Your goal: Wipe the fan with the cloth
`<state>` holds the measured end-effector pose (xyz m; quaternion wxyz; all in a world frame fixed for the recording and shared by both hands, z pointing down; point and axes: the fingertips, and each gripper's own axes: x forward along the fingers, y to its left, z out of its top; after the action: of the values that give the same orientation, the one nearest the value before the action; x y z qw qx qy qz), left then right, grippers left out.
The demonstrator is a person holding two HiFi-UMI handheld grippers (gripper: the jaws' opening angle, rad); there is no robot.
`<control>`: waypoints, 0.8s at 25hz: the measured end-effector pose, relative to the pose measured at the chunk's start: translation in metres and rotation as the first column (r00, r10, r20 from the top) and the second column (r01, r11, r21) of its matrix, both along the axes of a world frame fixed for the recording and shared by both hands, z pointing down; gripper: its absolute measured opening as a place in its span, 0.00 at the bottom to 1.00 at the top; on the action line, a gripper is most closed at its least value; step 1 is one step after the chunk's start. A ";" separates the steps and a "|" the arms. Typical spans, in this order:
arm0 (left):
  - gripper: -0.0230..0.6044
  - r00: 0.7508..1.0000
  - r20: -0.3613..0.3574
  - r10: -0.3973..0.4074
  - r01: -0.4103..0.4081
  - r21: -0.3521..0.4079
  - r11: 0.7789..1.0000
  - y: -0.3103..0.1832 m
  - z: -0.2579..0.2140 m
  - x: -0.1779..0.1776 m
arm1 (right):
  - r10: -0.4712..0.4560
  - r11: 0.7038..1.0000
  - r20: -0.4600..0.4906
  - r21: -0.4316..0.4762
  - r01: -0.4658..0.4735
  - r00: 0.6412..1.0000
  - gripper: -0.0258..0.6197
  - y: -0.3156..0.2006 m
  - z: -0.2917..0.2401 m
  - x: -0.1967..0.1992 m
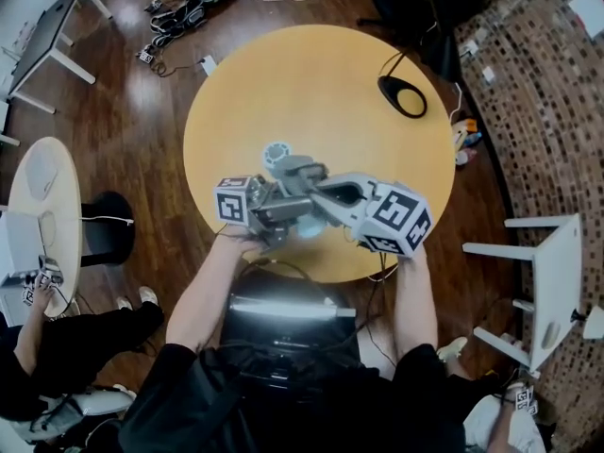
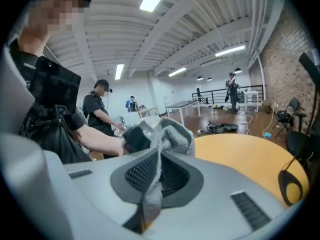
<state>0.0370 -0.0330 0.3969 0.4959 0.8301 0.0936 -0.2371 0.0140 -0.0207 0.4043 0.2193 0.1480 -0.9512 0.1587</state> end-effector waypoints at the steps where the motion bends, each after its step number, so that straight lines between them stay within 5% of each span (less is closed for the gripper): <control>1: 0.72 1.000 0.012 0.023 -0.023 0.002 1.000 0.004 0.002 0.006 | 0.003 1.000 -0.008 0.014 -0.003 1.000 0.08 -0.002 -0.001 -0.006; 4: 0.75 0.997 0.038 0.060 -0.060 0.006 0.998 0.012 0.006 0.025 | -0.092 0.996 -0.128 0.000 0.093 0.988 0.08 0.014 0.019 -0.015; 8: 0.75 0.998 0.005 0.061 -0.060 -0.044 0.997 0.006 0.012 0.028 | -0.261 0.963 -0.198 -0.125 0.240 0.945 0.08 0.051 0.042 -0.007; 11: 0.75 0.999 0.003 0.037 -0.037 -0.044 0.998 0.004 0.019 0.024 | -0.149 0.979 -0.135 -0.160 0.126 0.980 0.08 0.034 0.041 0.016; 14: 0.67 0.995 0.084 0.057 -0.062 0.057 0.996 0.014 0.032 0.020 | 0.075 0.984 -0.008 -0.163 -0.075 0.997 0.08 0.001 0.030 0.048; 17: 0.25 0.983 0.167 0.076 -0.103 0.154 0.983 0.025 0.042 0.014 | 0.187 0.980 0.128 -0.090 -0.176 0.974 0.08 -0.020 0.002 0.051; 20: 0.19 0.946 0.322 0.035 -0.143 0.317 0.937 0.033 0.050 0.024 | 0.148 0.989 0.196 -0.010 -0.149 0.969 0.08 -0.022 -0.022 0.029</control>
<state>0.0613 0.0003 0.4472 0.3657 0.9242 0.0913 -0.0608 0.0431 -0.0428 0.3827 0.1117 0.2031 -0.9548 0.1861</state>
